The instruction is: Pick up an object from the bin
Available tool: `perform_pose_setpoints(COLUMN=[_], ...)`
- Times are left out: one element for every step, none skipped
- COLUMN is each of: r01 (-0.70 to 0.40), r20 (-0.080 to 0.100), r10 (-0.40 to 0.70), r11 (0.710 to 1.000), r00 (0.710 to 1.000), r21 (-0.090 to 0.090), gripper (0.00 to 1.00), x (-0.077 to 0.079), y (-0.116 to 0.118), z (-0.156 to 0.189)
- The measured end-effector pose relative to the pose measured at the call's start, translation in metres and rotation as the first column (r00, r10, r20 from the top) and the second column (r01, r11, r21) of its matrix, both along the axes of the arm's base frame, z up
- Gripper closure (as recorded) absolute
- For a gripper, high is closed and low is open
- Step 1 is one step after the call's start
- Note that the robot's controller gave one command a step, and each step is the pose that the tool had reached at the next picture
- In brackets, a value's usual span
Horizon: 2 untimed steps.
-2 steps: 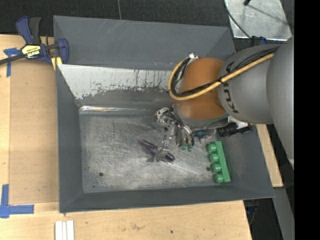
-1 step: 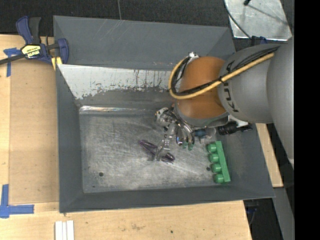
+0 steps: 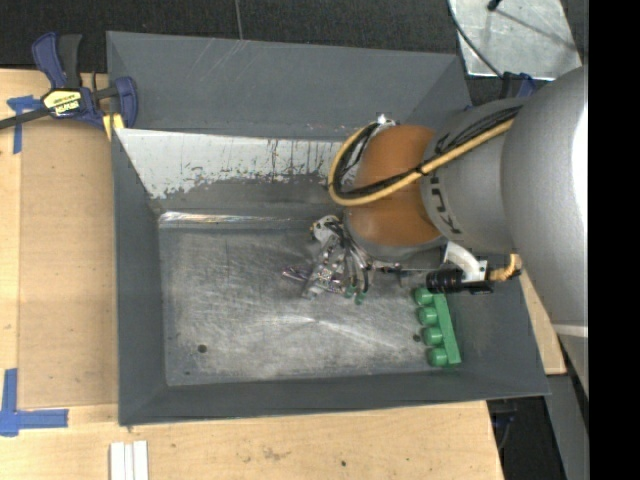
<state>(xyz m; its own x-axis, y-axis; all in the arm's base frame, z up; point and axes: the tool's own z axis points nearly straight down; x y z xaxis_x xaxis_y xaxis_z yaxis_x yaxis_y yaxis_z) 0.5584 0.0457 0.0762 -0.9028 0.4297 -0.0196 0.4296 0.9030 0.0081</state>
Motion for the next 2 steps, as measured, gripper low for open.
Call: perform_pose_setpoints(r01=[0.0,0.0], r20=[0.0,-0.003], r10=[0.0,0.0], r11=[1.0,1.0], r00=[1.0,1.0], r21=[0.0,0.0], gripper=[1.0,1.0], x=[0.0,-0.0003], y=[0.0,-0.0002], z=[0.0,0.0023])
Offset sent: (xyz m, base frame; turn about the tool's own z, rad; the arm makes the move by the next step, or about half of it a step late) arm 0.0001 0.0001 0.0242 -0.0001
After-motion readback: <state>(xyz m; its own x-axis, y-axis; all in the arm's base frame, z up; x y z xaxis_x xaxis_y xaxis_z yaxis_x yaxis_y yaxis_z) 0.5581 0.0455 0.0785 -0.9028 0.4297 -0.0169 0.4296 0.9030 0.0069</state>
